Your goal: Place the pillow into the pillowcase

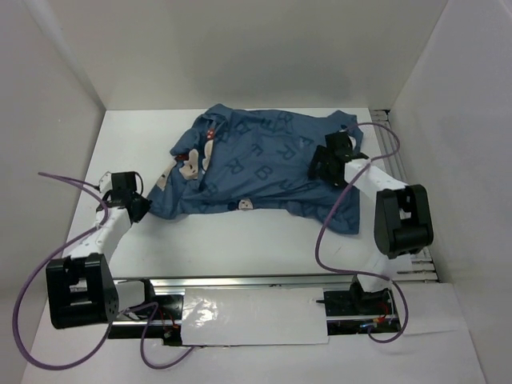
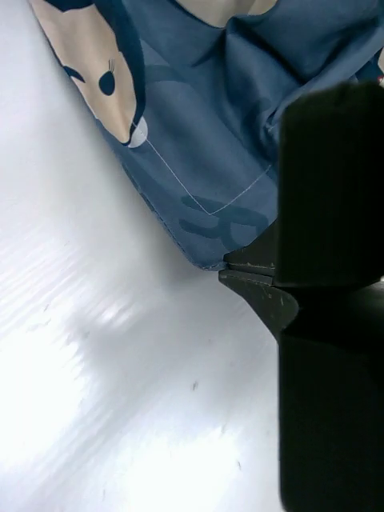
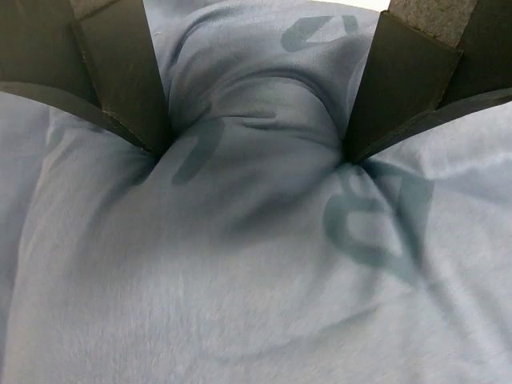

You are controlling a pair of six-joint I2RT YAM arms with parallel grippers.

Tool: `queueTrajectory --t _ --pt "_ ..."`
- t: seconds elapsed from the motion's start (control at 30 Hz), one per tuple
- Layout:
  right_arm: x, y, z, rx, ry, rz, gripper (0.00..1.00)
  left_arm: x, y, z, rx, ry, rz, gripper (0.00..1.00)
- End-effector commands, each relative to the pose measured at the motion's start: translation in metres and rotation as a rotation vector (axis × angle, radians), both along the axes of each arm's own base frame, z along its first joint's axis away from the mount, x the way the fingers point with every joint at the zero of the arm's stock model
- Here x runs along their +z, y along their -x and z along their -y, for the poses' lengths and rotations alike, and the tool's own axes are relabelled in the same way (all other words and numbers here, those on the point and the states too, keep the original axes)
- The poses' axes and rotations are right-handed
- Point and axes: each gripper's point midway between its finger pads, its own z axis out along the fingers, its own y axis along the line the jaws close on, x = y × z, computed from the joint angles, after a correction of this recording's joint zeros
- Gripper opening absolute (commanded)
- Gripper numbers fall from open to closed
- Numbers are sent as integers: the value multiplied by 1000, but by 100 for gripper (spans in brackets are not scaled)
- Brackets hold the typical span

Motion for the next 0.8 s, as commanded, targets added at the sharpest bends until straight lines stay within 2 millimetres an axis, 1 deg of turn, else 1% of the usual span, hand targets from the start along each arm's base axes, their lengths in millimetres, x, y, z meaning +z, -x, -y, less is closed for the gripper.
queueTrajectory --t 0.0,0.03,0.07,0.1,0.13,0.17,0.23,0.27,0.3,0.33,0.37,0.4,0.43,0.47,0.5,0.53,0.57,0.6,0.63,0.67,0.7,0.73,0.77 --pt "13 -41 -41 69 -9 96 95 3 25 -28 153 -73 -47 0" --pt "12 -47 -46 74 0 100 95 4 27 -28 144 -72 -42 0" --pt "19 -51 -48 74 -2 112 95 2 27 -26 123 -70 -42 0" --pt "28 -58 -49 73 -7 136 95 7 21 -24 92 -65 -13 0" --pt "29 -58 -48 68 0 137 95 5 19 -19 75 -43 -4 0" --pt "41 -60 -48 67 -5 158 95 7 15 -18 43 -52 9 0" --pt "54 -61 -35 45 10 177 98 13 8 -14 14 -45 45 0" --pt "67 -59 -30 25 28 200 99 11 9 -13 -8 -51 41 0" --pt "70 -55 -15 -7 41 189 99 14 8 -12 -14 -46 53 0" --pt "76 -52 -7 -25 49 190 99 18 5 -11 -20 -44 77 0" --pt "84 -45 2 -67 38 199 100 17 4 -10 -46 -53 83 0" --pt "82 -37 12 -93 38 177 100 18 4 -10 -46 -56 95 0" --pt "71 -25 29 -136 31 142 100 18 4 -8 -63 -54 94 0" --pt "76 -18 34 -145 -7 150 100 19 2 -8 -63 -56 103 0" --pt "72 -9 41 -165 -27 131 100 19 2 -8 -63 -56 103 0" --pt "55 7 59 -205 -34 78 100 19 2 -8 -70 -62 100 0" --pt "51 14 65 -219 -44 67 100 14 5 -8 -70 -57 78 0" --pt "51 23 70 -229 -54 60 100 15 3 -8 -70 -57 78 0" --pt "37 38 81 -263 -51 20 98 15 3 -8 -70 -57 78 0" --pt "38 45 81 -252 -67 22 98 15 3 -8 -70 -57 78 0" --pt "34 51 84 -263 -66 13 97 13 3 -8 -70 -55 69 0" --pt "25 60 85 -256 -73 -7 97 13 3 -9 -77 -60 66 0" --pt "20 62 83 -238 -77 -13 97 13 3 -9 -77 -60 66 0"
